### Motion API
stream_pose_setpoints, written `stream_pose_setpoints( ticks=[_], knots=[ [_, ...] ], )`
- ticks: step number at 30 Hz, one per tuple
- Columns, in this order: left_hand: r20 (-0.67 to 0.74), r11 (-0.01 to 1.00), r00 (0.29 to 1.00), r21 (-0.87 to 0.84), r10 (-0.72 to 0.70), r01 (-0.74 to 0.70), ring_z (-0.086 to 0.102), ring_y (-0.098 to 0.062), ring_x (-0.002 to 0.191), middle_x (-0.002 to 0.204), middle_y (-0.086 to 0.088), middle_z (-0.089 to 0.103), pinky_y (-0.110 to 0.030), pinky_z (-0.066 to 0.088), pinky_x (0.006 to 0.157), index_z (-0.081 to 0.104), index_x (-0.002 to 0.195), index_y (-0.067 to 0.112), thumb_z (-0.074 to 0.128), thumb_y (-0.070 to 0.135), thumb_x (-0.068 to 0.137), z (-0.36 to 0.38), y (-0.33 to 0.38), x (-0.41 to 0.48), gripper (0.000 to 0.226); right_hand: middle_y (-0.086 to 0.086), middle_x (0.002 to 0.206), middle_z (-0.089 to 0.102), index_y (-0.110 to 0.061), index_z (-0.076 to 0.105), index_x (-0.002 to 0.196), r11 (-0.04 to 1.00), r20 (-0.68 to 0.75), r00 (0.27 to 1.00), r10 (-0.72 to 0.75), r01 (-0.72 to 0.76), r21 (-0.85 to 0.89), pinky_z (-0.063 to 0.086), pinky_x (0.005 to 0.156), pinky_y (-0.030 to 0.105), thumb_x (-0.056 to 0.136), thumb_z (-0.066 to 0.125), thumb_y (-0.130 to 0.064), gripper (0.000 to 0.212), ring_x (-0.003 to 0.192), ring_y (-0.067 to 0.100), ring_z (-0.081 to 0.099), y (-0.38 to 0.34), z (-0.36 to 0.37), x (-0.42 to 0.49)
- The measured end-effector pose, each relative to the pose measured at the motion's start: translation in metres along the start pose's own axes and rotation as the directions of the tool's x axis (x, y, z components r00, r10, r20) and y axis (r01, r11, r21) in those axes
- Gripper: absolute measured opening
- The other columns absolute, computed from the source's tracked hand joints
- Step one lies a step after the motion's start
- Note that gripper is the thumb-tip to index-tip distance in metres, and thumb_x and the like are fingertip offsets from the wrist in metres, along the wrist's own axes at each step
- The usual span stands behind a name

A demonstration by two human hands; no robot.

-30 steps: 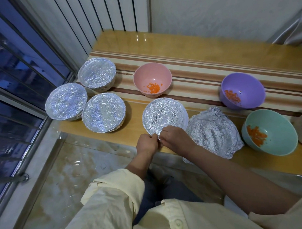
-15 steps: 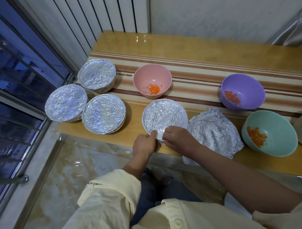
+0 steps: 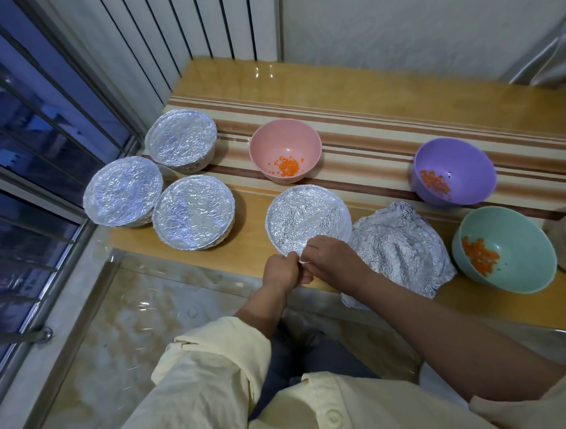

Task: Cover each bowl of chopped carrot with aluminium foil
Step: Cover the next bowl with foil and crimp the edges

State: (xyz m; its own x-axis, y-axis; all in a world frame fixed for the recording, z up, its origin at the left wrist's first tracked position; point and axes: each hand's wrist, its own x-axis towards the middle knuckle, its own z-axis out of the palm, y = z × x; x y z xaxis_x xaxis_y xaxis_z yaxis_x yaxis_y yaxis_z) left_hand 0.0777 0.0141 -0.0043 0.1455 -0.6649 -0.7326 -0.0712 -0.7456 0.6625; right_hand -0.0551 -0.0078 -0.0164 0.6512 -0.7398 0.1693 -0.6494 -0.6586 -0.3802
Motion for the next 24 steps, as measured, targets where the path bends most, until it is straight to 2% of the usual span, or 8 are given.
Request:
stream_pose_setpoints(
  ticks=[2, 6, 11, 13, 16, 18, 22, 24],
  knots=[
    [-0.007, 1.000, 1.000, 0.004, -0.001, 0.001, 0.059, -0.024, 0.046, 0.075, -0.026, 0.060, -0.030, 0.047, 0.057, 0.055, 0.073, 0.000, 0.038, 0.004, 0.097, 0.001, -0.001, 0.002, 0.030, 0.006, 0.063, 0.054, -0.008, 0.059, 0.063, 1.000, -0.007, 1.000, 0.012, -0.012, 0.005, 0.043, 0.043, 0.027, 0.075, 0.045, -0.020, 0.022, 0.057, 0.025, 0.054, 0.001, 0.002, 0.000],
    [0.019, 0.999, 1.000, 0.038, -0.025, 0.025, 0.054, -0.023, 0.052, 0.078, -0.022, 0.058, -0.023, 0.031, 0.048, 0.053, 0.085, 0.007, 0.037, 0.012, 0.098, -0.001, 0.002, -0.004, 0.021, 0.007, 0.065, 0.056, -0.007, 0.061, 0.066, 0.999, -0.003, 1.000, 0.024, -0.024, 0.025, 0.045, 0.045, 0.030, 0.072, 0.063, -0.009, 0.007, 0.060, 0.026, 0.055, -0.001, 0.001, -0.001],
    [0.037, 1.000, 0.999, -0.010, -0.011, 0.011, 0.052, -0.016, 0.035, 0.064, -0.017, 0.054, -0.015, 0.032, 0.038, 0.051, 0.078, 0.002, 0.035, 0.004, 0.099, -0.002, 0.006, -0.008, 0.027, 0.006, 0.065, 0.057, -0.007, 0.064, 0.067, 0.994, -0.014, 0.999, 0.048, -0.047, 0.101, 0.049, 0.047, 0.033, 0.077, 0.049, -0.021, 0.023, 0.061, 0.026, 0.057, 0.000, 0.001, -0.001],
    [0.016, 1.000, 1.000, 0.006, 0.001, -0.001, 0.059, -0.024, 0.045, 0.058, -0.018, 0.056, -0.021, 0.045, 0.048, 0.051, 0.070, 0.002, 0.036, 0.002, 0.098, -0.003, 0.004, -0.002, 0.032, 0.007, 0.069, 0.058, -0.006, 0.066, 0.072, 0.991, 0.011, 0.998, 0.059, -0.060, 0.123, 0.049, 0.050, 0.032, 0.072, 0.064, -0.014, 0.009, 0.065, 0.028, 0.058, 0.001, -0.001, -0.002],
    [-0.002, 0.999, 1.000, 0.045, 0.016, -0.016, 0.068, -0.046, 0.070, 0.066, -0.027, 0.066, -0.049, 0.057, 0.081, 0.055, 0.068, 0.001, 0.041, 0.011, 0.092, -0.007, 0.003, 0.004, 0.029, 0.007, 0.073, 0.058, -0.007, 0.064, 0.075, 0.992, 0.009, 0.997, 0.077, -0.078, 0.098, 0.043, 0.055, 0.028, 0.059, 0.083, -0.007, 0.025, 0.068, 0.027, 0.058, 0.003, -0.005, -0.007],
    [0.020, 0.997, 1.000, 0.081, 0.020, -0.022, 0.067, -0.044, 0.066, 0.071, -0.031, 0.069, -0.058, 0.054, 0.085, 0.057, 0.069, 0.001, 0.041, 0.015, 0.089, -0.010, 0.000, 0.013, 0.029, 0.006, 0.070, 0.058, -0.008, 0.063, 0.070, 0.997, 0.000, 0.998, 0.065, -0.065, 0.047, 0.041, 0.053, 0.026, 0.055, 0.086, -0.006, 0.028, 0.065, 0.027, 0.058, 0.005, -0.006, -0.009],
    [-0.014, 0.992, 0.999, 0.123, 0.042, -0.040, 0.071, -0.044, 0.073, 0.070, -0.027, 0.071, -0.058, 0.057, 0.083, 0.058, 0.062, 0.004, 0.042, 0.029, 0.073, -0.013, 0.003, 0.015, 0.032, 0.003, 0.063, 0.057, -0.010, 0.061, 0.060, 0.998, -0.016, 0.998, 0.061, -0.062, -0.017, 0.040, 0.049, 0.023, 0.054, 0.085, -0.002, 0.026, 0.059, 0.023, 0.057, 0.003, -0.003, -0.007],
    [-0.050, 0.993, 0.998, 0.112, 0.036, -0.030, 0.072, -0.039, 0.081, 0.073, -0.020, 0.073, -0.047, 0.058, 0.082, 0.062, 0.062, 0.006, 0.047, 0.040, 0.074, -0.012, 0.005, 0.013, 0.039, 0.003, 0.062, 0.056, -0.010, 0.060, 0.058, 0.997, -0.022, 0.997, 0.070, -0.070, -0.011, 0.039, 0.048, 0.023, 0.056, 0.084, -0.002, 0.026, 0.059, 0.022, 0.056, 0.003, -0.001, -0.005]
  ],
)
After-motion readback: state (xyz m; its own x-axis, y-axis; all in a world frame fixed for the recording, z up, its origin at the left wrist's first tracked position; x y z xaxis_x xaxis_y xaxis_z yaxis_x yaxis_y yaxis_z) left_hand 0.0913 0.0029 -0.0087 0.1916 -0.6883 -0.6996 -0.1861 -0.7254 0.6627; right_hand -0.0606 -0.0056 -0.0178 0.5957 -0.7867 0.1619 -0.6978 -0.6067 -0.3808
